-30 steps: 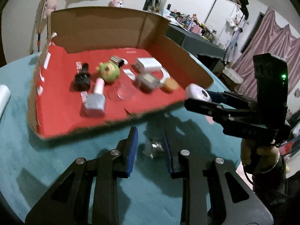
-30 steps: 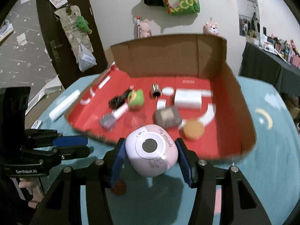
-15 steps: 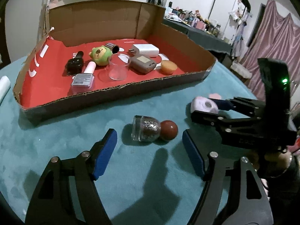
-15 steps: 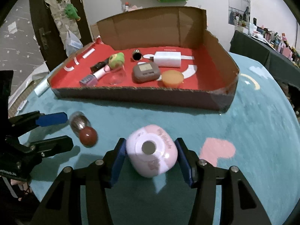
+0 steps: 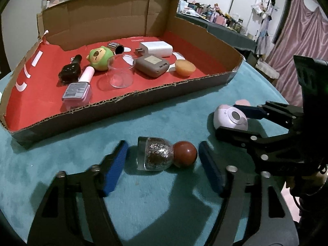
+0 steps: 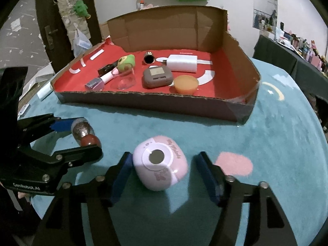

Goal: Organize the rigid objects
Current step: 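Lift the ball and jar with the left gripper while the right lifts the pink case, then carry the ball, jar and pink case into the box and open both grippers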

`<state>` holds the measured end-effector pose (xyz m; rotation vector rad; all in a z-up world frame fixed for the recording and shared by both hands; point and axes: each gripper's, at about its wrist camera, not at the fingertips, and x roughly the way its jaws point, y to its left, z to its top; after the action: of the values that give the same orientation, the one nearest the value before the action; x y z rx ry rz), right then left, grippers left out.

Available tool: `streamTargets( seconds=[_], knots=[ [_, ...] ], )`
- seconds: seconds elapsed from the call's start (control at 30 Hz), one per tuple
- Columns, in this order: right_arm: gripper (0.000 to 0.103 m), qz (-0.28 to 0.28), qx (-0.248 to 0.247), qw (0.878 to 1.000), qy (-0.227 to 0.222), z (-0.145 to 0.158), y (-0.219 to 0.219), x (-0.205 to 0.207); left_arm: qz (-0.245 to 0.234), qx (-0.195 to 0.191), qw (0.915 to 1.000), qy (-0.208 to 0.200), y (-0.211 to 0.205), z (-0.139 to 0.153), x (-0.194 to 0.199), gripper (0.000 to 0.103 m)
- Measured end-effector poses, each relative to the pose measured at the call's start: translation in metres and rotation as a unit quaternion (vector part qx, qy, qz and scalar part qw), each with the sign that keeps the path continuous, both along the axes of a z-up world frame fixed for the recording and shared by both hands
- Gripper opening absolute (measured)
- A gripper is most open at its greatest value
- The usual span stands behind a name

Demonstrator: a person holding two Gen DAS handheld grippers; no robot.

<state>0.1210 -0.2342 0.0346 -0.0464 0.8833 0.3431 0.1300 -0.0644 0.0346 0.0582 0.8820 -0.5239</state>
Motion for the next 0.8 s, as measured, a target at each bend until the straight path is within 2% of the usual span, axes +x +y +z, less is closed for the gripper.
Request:
streamTargets(
  seconds=[0.03, 0.13, 0.27, 0.33, 0.5, 0.57, 0.67, 0.8],
  knots=[
    [0.055, 0.005, -0.001, 1.0, -0.001, 0.0, 0.002, 0.0, -0.002, 0.0, 1.0, 0.0, 0.0, 0.0, 0.0, 0.058],
    [0.054, 0.011, -0.005, 1.0, -0.009, 0.002, 0.006, -0.003, 0.001, -0.003, 1.0, 0.005, 0.001, 0.003, -0.001, 0.057],
    [0.054, 0.013, 0.02, 1.0, -0.019, 0.011, 0.005, -0.005, -0.001, -0.023, 0.9996, 0.014, 0.006, 0.01, -0.002, 0.057],
    [0.054, 0.013, 0.027, 0.999, -0.027, 0.018, 0.006, -0.005, -0.001, -0.029, 0.9996, 0.007, 0.009, 0.018, -0.003, 0.057],
    [0.054, 0.025, 0.069, 0.996, -0.045, 0.054, 0.007, 0.011, -0.003, -0.062, 0.9979, -0.019, 0.027, 0.06, 0.006, 0.057],
    [0.054, 0.025, 0.08, 0.995, -0.055, 0.074, 0.009, 0.03, 0.0, -0.066, 0.9975, -0.026, 0.035, 0.078, 0.02, 0.057],
    [0.054, 0.018, 0.078, 0.995, -0.061, 0.096, 0.014, 0.071, 0.01, -0.047, 0.9978, -0.045, 0.042, 0.099, 0.053, 0.057],
    [0.054, 0.001, 0.066, 0.997, -0.035, 0.099, 0.021, 0.139, 0.02, -0.026, 0.9988, -0.037, 0.045, 0.105, 0.114, 0.057]
  ],
)
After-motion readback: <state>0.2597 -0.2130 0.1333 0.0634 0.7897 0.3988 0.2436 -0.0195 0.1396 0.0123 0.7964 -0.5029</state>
